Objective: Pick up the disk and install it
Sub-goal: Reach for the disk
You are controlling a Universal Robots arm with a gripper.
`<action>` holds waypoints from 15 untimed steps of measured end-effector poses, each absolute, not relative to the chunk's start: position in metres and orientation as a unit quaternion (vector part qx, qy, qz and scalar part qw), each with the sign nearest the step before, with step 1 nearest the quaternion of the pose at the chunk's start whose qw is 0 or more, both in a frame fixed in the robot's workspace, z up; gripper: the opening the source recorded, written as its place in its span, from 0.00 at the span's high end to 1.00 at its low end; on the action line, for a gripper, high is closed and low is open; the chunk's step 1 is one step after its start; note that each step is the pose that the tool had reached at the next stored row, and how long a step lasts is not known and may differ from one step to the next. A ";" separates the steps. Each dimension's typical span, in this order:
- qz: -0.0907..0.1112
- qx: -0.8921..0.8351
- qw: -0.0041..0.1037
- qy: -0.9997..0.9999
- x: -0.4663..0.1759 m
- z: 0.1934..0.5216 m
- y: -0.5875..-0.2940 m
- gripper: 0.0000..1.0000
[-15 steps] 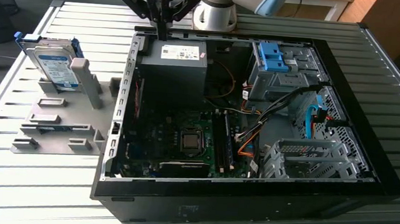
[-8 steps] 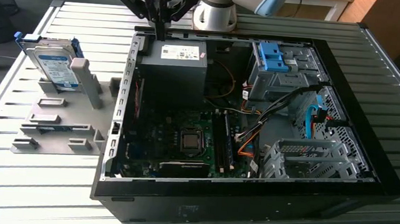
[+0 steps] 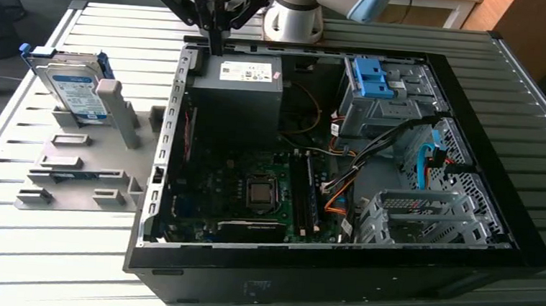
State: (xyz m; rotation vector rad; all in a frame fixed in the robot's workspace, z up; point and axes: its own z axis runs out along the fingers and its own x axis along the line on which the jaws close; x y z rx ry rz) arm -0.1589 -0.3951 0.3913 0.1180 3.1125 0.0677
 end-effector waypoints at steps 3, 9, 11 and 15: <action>0.022 0.038 0.013 0.999 -0.160 0.391 -0.395 0.89; 0.022 0.038 0.013 0.999 -0.164 0.391 -0.395 0.89; 0.022 0.038 0.013 0.999 -0.165 0.391 -0.395 0.89; 0.022 0.038 0.013 0.999 -0.167 0.391 -0.395 0.89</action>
